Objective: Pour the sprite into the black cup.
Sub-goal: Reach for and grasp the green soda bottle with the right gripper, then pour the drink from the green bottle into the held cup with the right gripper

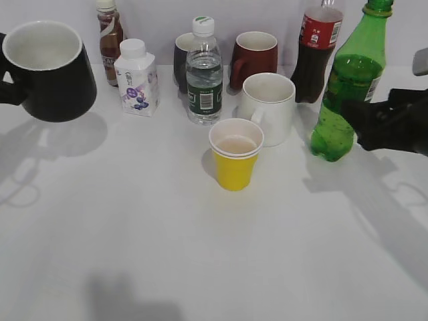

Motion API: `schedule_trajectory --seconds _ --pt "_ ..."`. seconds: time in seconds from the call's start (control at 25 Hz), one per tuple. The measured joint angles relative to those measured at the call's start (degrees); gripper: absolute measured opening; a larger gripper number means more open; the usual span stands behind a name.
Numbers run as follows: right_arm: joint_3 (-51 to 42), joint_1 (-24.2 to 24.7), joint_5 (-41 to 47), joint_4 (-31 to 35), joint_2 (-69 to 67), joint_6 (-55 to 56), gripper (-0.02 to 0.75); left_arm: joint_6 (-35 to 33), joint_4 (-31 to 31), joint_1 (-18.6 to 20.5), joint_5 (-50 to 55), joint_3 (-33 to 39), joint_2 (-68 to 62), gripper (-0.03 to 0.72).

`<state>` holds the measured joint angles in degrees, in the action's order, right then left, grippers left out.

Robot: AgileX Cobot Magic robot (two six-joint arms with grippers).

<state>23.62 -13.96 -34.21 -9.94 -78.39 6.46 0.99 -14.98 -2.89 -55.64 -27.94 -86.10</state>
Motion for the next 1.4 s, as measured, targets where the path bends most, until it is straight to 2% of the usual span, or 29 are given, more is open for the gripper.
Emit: schedule_trajectory --seconds 0.12,0.36,0.4,0.52,0.56,0.72,0.92,1.04,1.2,1.4 --pt "1.62 0.0 -5.06 -0.05 -4.92 1.47 0.619 0.0 -0.33 0.0 2.48 0.0 1.37 0.05" --pt "9.45 0.0 -9.58 0.54 -16.86 1.77 0.614 1.22 -2.41 -0.07 5.06 0.04 3.36 0.05" --pt "10.95 0.0 -9.71 0.55 -18.24 1.84 0.589 2.71 -2.78 -0.2 5.8 0.04 3.8 0.05" --pt "12.33 0.0 -9.74 0.55 -19.47 1.84 0.414 5.96 -3.99 -1.07 9.95 0.04 5.77 0.05" --pt "12.33 0.0 -9.06 0.35 -19.06 1.88 0.414 6.36 -4.93 -1.61 11.6 0.04 6.63 0.05" --pt "12.13 0.0 -0.73 -3.7 -13.11 1.83 0.414 8.32 -7.44 -5.54 18.33 0.04 10.7 0.05" --pt "14.92 -2.6 13.33 -14.05 -2.6 0.42 0.414 9.62 -7.47 -13.86 26.64 0.04 15.09 0.05" --pt "19.69 -7.69 23.96 -18.37 -0.23 -2.1 0.414 9.69 -7.33 -19.02 32.89 -0.85 15.81 0.05" --pt "25.93 -15.18 34.21 -20.35 -0.01 -8.73 0.414 9.69 -7.33 -25.03 43.48 -5.92 15.81 0.05" --pt "32.19 -23.0 44.7 -25.83 -1.14 -13.72 0.414 9.69 -7.22 -28.68 51.93 -12.28 15.82 0.05"
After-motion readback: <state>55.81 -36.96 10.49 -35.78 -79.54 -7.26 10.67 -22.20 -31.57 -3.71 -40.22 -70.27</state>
